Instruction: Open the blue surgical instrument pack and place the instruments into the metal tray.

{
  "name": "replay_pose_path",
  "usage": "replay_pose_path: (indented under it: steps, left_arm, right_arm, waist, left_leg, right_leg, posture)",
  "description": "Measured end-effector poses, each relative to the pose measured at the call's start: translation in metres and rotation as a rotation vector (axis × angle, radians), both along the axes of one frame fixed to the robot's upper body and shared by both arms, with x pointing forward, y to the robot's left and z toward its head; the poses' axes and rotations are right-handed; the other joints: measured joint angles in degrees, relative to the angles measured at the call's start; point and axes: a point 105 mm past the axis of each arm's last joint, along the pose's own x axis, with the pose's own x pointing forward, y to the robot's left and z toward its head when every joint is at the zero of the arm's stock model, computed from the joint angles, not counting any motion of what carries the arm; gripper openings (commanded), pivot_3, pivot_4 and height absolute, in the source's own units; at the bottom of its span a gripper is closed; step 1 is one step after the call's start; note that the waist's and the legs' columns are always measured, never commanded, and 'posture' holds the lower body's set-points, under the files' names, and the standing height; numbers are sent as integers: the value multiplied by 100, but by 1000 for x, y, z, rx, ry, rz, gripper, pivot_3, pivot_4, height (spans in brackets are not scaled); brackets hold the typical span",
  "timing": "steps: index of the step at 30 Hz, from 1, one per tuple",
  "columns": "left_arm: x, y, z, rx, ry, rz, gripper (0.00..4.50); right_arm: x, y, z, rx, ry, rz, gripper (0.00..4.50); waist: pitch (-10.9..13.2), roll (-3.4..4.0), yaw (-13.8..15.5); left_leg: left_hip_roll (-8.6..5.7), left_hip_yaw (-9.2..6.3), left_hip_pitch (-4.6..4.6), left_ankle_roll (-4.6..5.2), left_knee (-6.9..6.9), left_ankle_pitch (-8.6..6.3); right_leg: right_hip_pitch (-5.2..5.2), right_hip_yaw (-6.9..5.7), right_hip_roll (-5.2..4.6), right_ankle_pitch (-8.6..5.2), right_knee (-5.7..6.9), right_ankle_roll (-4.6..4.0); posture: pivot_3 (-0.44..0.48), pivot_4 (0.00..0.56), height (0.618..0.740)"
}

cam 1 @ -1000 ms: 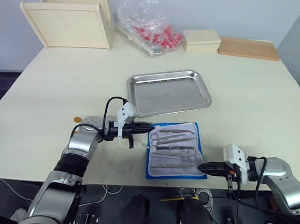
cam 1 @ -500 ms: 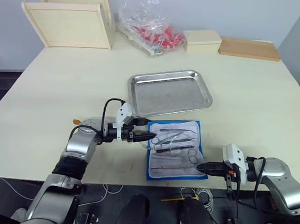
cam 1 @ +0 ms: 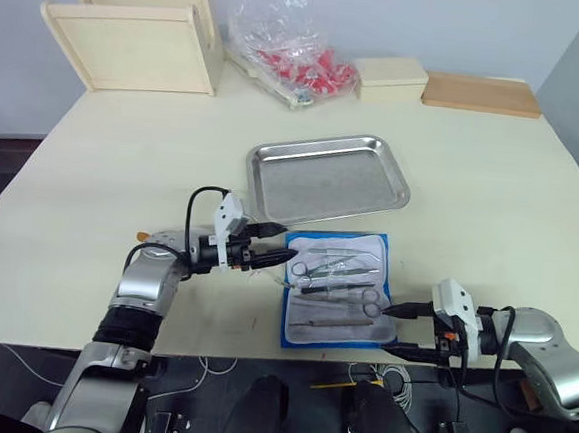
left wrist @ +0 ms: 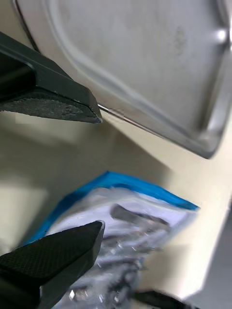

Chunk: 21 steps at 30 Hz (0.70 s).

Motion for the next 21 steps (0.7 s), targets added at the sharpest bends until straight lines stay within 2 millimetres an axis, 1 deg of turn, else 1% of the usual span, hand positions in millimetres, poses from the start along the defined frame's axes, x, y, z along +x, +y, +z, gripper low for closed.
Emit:
replay_pose_path:
  steps: [6, 10, 13, 14, 15, 16, 18, 20, 21]
  left_arm:
    - [-12, 7, 4, -9, 8, -41, 3411]
    - [-23, 13, 13, -9, -4, -98, 3411]
    - [-25, 15, 15, -2, 6, -112, 3411]
    - [-25, 15, 16, 2, 8, -117, 3922]
    - [-27, 23, 25, 50, -1, -155, 4023]
    - [-27, 23, 31, 62, -16, -171, 4401]
    - [-29, 20, 43, 82, -58, -215, 4401]
    - [-32, 19, 46, 93, -67, -246, 4401]
    - [-35, 20, 44, 107, -55, -272, 4401]
  right_arm:
    - [1, -6, 18, 23, -42, -15, 4438]
    - [12, -5, 35, 76, -130, -39, 4438]
    - [14, -3, 37, 86, -150, -37, 4438]
    - [15, -3, 37, 88, -155, -38, 4500]
    - [25, -2, 38, 104, -196, -51, 4500]
    - [28, 0, 39, 110, -207, -51, 4500]
    - [34, 5, 41, 120, -234, -42, 4500]
    - [35, 8, 39, 115, -239, -30, 4500]
    - [38, 12, 37, 121, -239, -29, 4500]
  waist:
    - [0, 0, 3]
    - [1, -1, 2]
    - [2, 0, 5]
    - [2, -3, 4]
    - [3, -6, 3]
    - [4, -6, 4]
    - [4, -4, 4]
    - [4, -3, 3]
    - [4, -3, 2]
  left_leg:
    - [1, -1, 1, 0, 0, 0]
    - [3, 0, 1, 0, 0, 0]
    - [3, -1, 0, 0, 0, 0]
    - [3, -1, 0, 0, 0, 0]
    - [3, -1, -3, 0, 0, 0]
    - [3, 1, -2, 0, 0, 0]
    - [3, 1, -2, 0, 0, 0]
    - [3, 1, -2, 0, 0, 0]
    - [2, 1, -6, 0, -1, 0]
  right_leg:
    - [0, -2, 0, 0, 1, 0]
    - [0, -3, 1, 0, 0, 0]
    - [0, -3, 1, -1, -1, 0]
    - [0, -4, 1, 0, -1, 0]
    - [-1, -5, 3, 0, -4, 0]
    - [-1, -4, 3, 0, -3, 0]
    - [-1, -3, 2, 0, -3, 0]
    - [-1, -3, 2, -1, -4, -1]
    - [-3, -4, 3, -1, -6, -1]
  posture:
    - [0, 150, 740]
    - [0, 150, 740]
    - [0, 150, 740]
    - [0, 150, 740]
    - [0, 150, 740]
    - [0, 150, 740]
    - [0, 150, 740]
    - [0, 150, 740]
    - [0, 150, 740]
